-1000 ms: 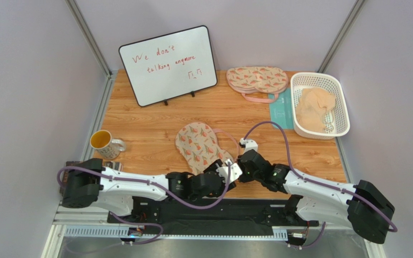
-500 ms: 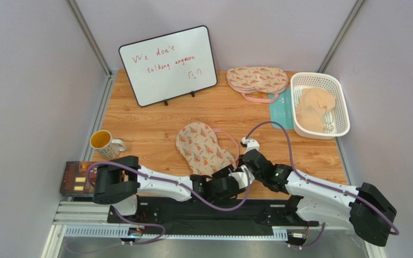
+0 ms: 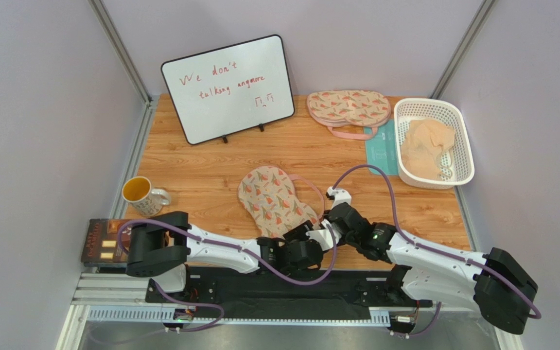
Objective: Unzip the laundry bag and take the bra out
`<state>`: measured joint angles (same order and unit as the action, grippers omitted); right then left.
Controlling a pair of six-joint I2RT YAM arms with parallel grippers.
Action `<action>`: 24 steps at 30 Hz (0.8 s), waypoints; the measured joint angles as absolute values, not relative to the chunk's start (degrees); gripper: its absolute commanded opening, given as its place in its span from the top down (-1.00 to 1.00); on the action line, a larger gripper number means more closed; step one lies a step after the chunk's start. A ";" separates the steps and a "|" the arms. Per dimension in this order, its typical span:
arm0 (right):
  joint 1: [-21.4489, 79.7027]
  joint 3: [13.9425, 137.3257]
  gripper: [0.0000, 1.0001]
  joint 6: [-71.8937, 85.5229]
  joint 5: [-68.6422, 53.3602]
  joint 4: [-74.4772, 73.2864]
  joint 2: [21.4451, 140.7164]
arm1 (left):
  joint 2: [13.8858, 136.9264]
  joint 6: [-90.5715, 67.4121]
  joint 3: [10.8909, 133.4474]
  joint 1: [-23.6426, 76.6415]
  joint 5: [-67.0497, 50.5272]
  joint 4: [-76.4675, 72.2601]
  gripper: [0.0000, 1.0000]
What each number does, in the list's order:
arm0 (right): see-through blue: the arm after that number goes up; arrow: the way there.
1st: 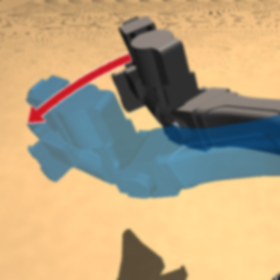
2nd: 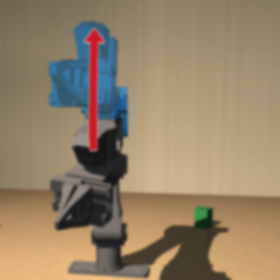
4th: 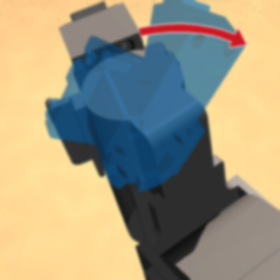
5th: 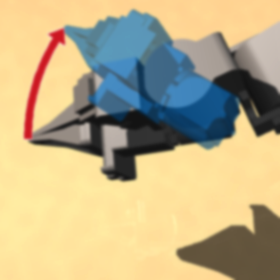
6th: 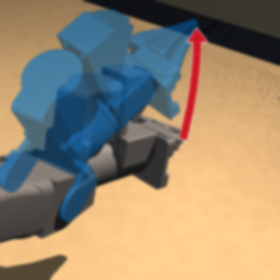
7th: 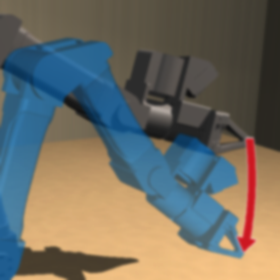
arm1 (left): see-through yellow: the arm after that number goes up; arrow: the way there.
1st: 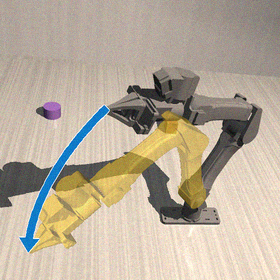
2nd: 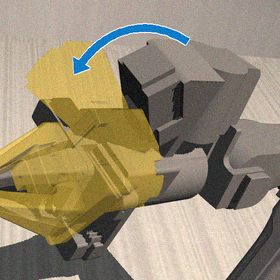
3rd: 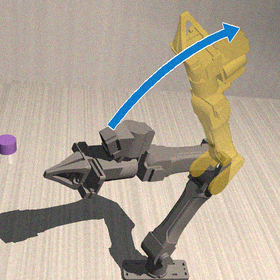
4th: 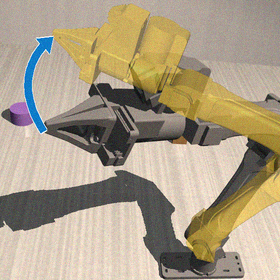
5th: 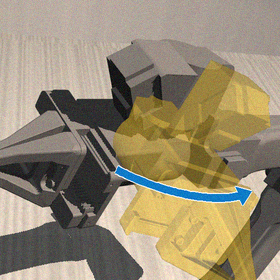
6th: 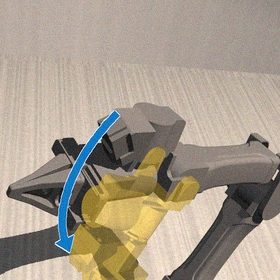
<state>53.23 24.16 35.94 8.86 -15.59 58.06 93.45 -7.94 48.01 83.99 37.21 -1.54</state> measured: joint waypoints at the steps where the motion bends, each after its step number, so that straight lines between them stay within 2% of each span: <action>1: 53.23 24.16 1.00 35.94 8.84 -15.59 58.06 | 93.47 -8.21 48.01 83.99 37.47 -1.56 0.18; 7: 53.23 24.16 1.00 35.94 8.62 -15.55 58.06 | 93.56 -9.19 47.05 84.03 37.87 -2.72 0.77; 8: 53.23 24.16 1.00 35.97 8.58 -15.55 58.06 | 93.60 -9.04 46.85 84.05 37.85 -2.81 0.98; 18: 53.32 24.16 1.00 35.97 8.36 -15.55 58.35 | 93.10 -10.04 43.66 84.03 37.54 -5.85 1.00; 24: 53.39 24.16 1.00 35.94 7.84 -14.92 60.36 | 87.02 -11.31 38.11 84.03 36.77 -6.59 1.00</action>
<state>53.39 24.16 35.94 7.84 -14.92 60.36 87.02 -11.31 38.11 84.03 36.77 -6.59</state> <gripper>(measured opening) 0.006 0.008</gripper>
